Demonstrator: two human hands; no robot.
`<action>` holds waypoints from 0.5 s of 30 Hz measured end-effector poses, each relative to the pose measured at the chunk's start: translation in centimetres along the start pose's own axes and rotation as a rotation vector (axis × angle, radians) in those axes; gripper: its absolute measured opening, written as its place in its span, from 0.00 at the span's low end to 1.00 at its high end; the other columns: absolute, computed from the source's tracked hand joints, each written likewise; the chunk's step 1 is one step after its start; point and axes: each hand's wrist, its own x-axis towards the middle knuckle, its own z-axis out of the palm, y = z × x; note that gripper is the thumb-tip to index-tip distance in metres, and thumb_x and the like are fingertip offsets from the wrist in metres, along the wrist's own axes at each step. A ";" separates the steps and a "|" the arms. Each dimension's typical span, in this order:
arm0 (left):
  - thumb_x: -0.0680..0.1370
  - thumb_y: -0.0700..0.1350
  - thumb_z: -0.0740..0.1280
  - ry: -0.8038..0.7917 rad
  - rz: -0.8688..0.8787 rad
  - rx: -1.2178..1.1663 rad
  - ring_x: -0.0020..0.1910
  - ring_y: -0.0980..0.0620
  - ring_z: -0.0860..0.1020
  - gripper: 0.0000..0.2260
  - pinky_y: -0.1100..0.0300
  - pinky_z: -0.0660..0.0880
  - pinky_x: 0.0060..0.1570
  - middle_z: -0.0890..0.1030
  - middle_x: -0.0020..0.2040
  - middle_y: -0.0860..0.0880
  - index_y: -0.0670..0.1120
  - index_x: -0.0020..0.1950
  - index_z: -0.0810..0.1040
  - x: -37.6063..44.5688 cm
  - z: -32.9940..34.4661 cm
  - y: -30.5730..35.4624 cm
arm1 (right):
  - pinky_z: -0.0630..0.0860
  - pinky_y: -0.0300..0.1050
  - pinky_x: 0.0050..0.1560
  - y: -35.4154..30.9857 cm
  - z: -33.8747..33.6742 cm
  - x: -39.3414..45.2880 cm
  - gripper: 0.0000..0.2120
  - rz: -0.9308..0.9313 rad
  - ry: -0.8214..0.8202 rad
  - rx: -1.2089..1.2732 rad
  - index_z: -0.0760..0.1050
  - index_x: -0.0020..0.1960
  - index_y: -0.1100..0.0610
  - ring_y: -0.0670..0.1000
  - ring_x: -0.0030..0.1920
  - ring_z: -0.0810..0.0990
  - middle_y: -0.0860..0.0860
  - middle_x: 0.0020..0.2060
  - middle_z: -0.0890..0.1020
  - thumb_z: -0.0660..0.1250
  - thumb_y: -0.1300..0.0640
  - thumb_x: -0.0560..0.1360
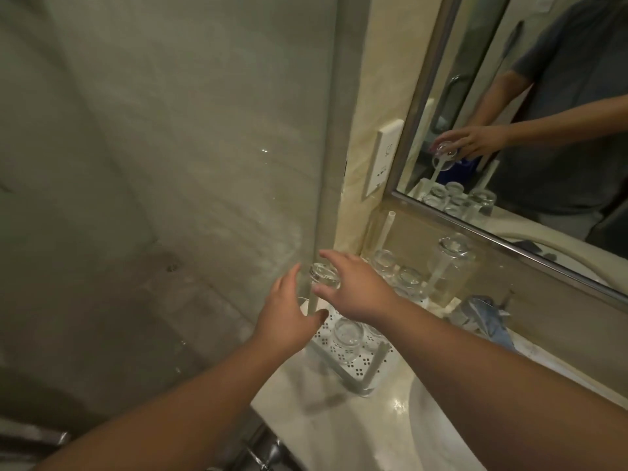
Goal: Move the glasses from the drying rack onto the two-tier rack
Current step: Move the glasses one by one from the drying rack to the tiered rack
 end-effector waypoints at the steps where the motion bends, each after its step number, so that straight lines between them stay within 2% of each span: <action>1: 0.68 0.53 0.79 -0.031 -0.012 0.011 0.72 0.50 0.67 0.46 0.61 0.65 0.63 0.66 0.76 0.48 0.50 0.79 0.58 0.3 0.3 -0.5 | 0.68 0.48 0.67 -0.1 0.4 0.5 0.33 0.003 -0.012 0.004 0.61 0.77 0.44 0.51 0.70 0.70 0.50 0.74 0.67 0.68 0.42 0.76; 3: 0.67 0.55 0.80 -0.081 -0.033 0.008 0.72 0.51 0.68 0.48 0.60 0.66 0.63 0.65 0.76 0.48 0.50 0.80 0.57 0.8 0.8 -1.1 | 0.68 0.48 0.67 -0.2 1.2 1.1 0.32 0.011 -0.033 0.014 0.60 0.77 0.45 0.52 0.70 0.70 0.52 0.73 0.69 0.67 0.42 0.76; 6: 0.66 0.57 0.80 -0.110 -0.066 -0.042 0.69 0.51 0.71 0.49 0.63 0.65 0.58 0.70 0.73 0.49 0.51 0.79 0.58 1.3 1.4 -1.4 | 0.70 0.50 0.65 -0.3 2.0 1.6 0.31 0.045 -0.047 0.014 0.61 0.77 0.45 0.54 0.68 0.72 0.54 0.71 0.70 0.65 0.41 0.77; 9: 0.66 0.55 0.81 -0.098 -0.051 -0.093 0.64 0.54 0.75 0.45 0.64 0.67 0.54 0.76 0.65 0.52 0.53 0.77 0.61 1.6 1.8 -1.5 | 0.71 0.52 0.64 -0.2 2.4 1.9 0.28 0.059 -0.057 -0.001 0.62 0.76 0.45 0.55 0.66 0.73 0.56 0.69 0.71 0.64 0.42 0.78; 12: 0.66 0.54 0.80 -0.073 -0.025 -0.120 0.57 0.57 0.77 0.41 0.65 0.69 0.47 0.76 0.58 0.58 0.55 0.74 0.64 1.9 2.1 -1.7 | 0.72 0.49 0.60 0.2 2.6 2.3 0.25 0.054 -0.052 0.008 0.65 0.74 0.44 0.54 0.62 0.76 0.55 0.67 0.72 0.64 0.43 0.78; 15: 0.66 0.57 0.80 -0.073 -0.028 -0.132 0.55 0.59 0.76 0.39 0.65 0.70 0.47 0.77 0.57 0.60 0.58 0.72 0.64 1.8 1.9 -1.8 | 0.72 0.47 0.56 0.1 2.5 2.4 0.24 0.061 -0.054 0.000 0.67 0.72 0.43 0.53 0.59 0.77 0.54 0.63 0.73 0.65 0.42 0.78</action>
